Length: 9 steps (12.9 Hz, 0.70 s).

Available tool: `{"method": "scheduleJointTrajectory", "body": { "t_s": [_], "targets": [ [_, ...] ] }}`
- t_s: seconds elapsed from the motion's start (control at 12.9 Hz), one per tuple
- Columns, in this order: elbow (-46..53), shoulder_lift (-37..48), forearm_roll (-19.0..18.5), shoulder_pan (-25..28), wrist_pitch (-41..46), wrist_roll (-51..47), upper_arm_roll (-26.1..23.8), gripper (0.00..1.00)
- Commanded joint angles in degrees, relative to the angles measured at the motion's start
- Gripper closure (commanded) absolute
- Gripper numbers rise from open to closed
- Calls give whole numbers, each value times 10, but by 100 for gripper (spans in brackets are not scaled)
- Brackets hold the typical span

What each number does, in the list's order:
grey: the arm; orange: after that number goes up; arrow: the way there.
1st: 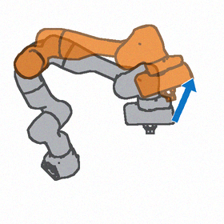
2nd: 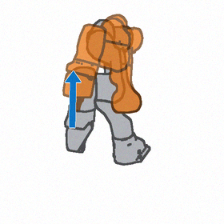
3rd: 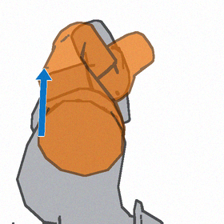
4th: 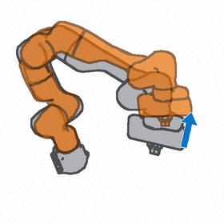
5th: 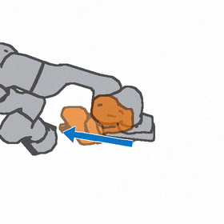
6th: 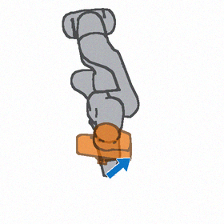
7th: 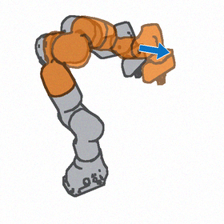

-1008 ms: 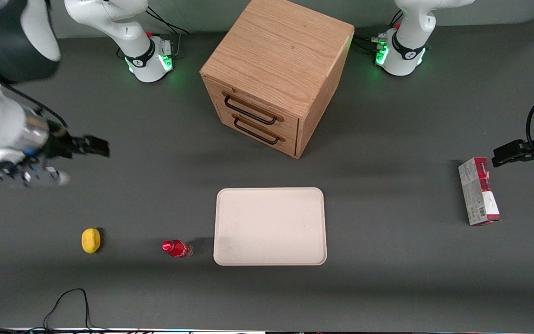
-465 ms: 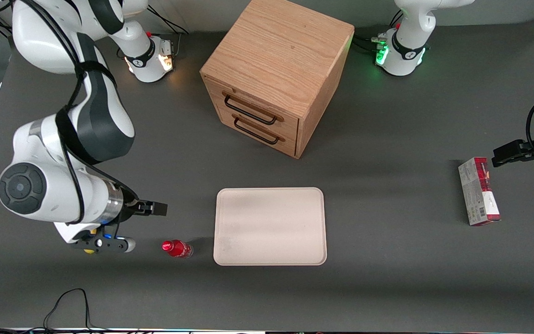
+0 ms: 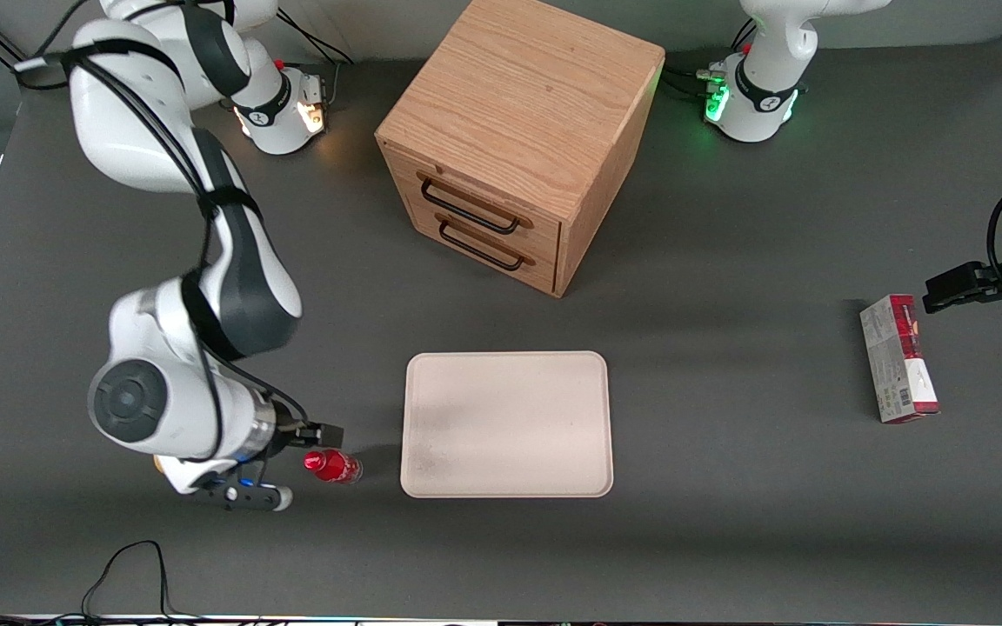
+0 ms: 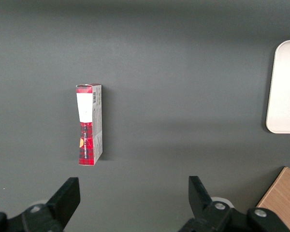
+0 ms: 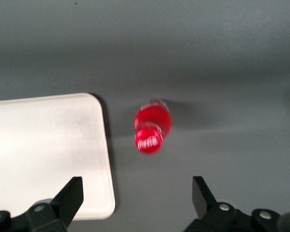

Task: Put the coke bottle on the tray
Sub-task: 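Move the open right gripper down over the red Coca-Cola bottle, then close the right gripper on the bottle's cap end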

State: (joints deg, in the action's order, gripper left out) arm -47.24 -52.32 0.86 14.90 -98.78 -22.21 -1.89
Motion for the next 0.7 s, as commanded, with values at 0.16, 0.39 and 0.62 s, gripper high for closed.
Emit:
{"method": "scheduleJointTrajectory", "body": {
  "t_s": [0.16, 0.39, 0.62],
  "targets": [
    [29, -37, -14, 1, -19, -2, -2, 1],
    [29, -42, -15, 0, -26, 6, 0, 1],
    [29, -43, -15, -2, -27, 13, 0, 2]
  ]
}}
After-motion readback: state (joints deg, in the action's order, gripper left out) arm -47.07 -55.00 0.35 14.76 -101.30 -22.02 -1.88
